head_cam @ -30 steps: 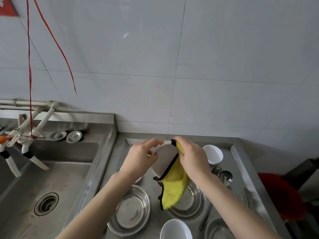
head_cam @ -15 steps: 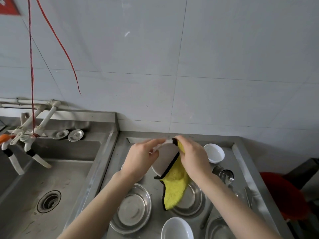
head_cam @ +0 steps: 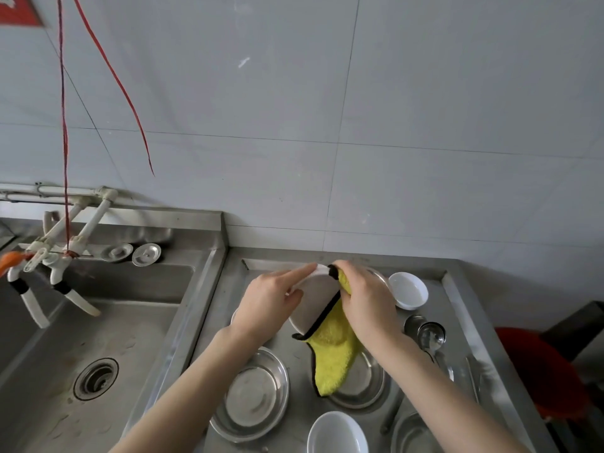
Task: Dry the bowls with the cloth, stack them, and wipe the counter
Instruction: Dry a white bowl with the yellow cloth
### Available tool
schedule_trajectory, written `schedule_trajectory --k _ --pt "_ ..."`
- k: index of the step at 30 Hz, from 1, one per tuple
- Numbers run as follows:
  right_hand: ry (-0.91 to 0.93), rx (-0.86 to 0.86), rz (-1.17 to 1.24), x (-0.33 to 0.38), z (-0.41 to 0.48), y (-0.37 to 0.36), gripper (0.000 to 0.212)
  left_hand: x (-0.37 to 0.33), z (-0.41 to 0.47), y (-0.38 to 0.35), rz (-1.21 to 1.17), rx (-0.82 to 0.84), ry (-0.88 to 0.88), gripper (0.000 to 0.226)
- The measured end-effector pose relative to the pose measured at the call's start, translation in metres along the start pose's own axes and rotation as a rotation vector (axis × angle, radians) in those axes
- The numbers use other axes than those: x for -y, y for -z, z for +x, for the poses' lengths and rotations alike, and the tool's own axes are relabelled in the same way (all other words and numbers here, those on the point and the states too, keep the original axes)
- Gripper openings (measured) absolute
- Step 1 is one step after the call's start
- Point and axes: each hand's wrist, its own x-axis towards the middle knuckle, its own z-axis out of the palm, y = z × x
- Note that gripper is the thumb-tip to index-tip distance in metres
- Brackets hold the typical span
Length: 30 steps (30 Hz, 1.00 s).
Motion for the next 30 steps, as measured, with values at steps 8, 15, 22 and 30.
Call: schedule_trajectory --k 8,15,22,30 --pt "-0.145 -0.123 0.152 -0.004 0.002 -0.003 0.037 0.004 -0.005 0.004 -0.326 -0.041 0.224 0.048" --pt "-0.005 0.045 0.041 -0.005 0.0 -0.009 0.047 0.008 0.001 0.002 0.008 0.009 0.027 0.046" --pt "-0.013 -0.021 -0.006 -0.004 -0.003 -0.015 0.05 0.01 -0.004 -0.002 -0.138 -0.165 0.22 0.028" --pt "0.092 -0.187 -0.062 0.001 -0.023 -0.026 0.058 -0.029 0.004 0.0 -0.965 -0.041 0.799 0.026"
